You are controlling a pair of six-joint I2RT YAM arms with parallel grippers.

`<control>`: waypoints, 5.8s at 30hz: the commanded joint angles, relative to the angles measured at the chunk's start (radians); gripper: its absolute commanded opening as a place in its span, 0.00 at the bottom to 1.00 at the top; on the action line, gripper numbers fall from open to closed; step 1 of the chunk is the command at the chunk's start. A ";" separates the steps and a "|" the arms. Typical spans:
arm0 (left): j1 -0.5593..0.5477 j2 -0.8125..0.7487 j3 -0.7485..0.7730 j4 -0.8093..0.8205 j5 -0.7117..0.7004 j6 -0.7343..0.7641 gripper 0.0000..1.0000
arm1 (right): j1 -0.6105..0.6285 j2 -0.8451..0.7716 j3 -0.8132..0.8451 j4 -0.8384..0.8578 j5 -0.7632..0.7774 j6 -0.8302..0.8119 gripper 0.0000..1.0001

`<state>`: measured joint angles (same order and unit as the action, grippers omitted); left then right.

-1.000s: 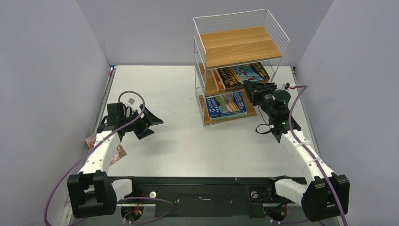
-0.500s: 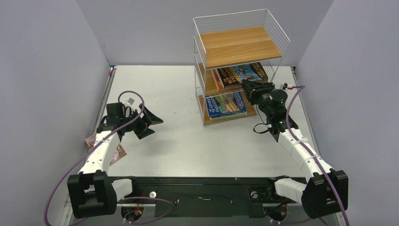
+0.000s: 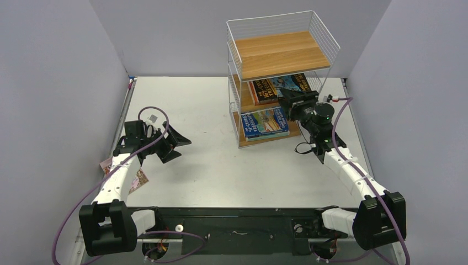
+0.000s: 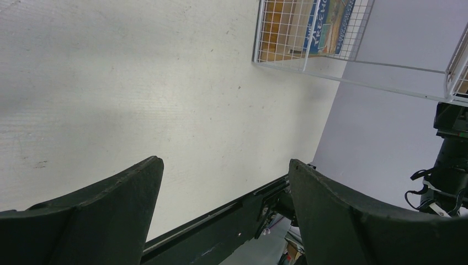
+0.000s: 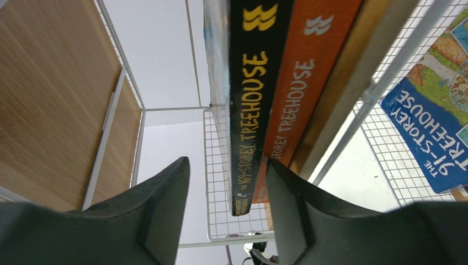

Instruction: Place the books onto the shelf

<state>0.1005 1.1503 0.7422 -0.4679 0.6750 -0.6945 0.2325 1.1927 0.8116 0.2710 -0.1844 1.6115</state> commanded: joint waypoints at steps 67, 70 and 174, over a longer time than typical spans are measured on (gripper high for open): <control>0.010 -0.013 0.030 -0.018 -0.061 0.036 0.82 | 0.031 -0.031 0.027 -0.009 -0.046 -0.071 0.74; 0.008 -0.018 0.035 -0.073 -0.156 0.040 0.83 | 0.037 -0.053 0.057 -0.110 -0.041 -0.153 0.77; 0.268 0.526 0.324 -0.398 -1.371 -0.157 0.87 | 0.011 -0.363 -0.106 -0.690 0.075 -0.631 0.78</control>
<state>0.3729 1.7020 1.0294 -0.7818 -0.4595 -0.7803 0.2485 0.8165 0.6807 -0.4362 -0.1268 0.9787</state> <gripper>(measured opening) 0.805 0.781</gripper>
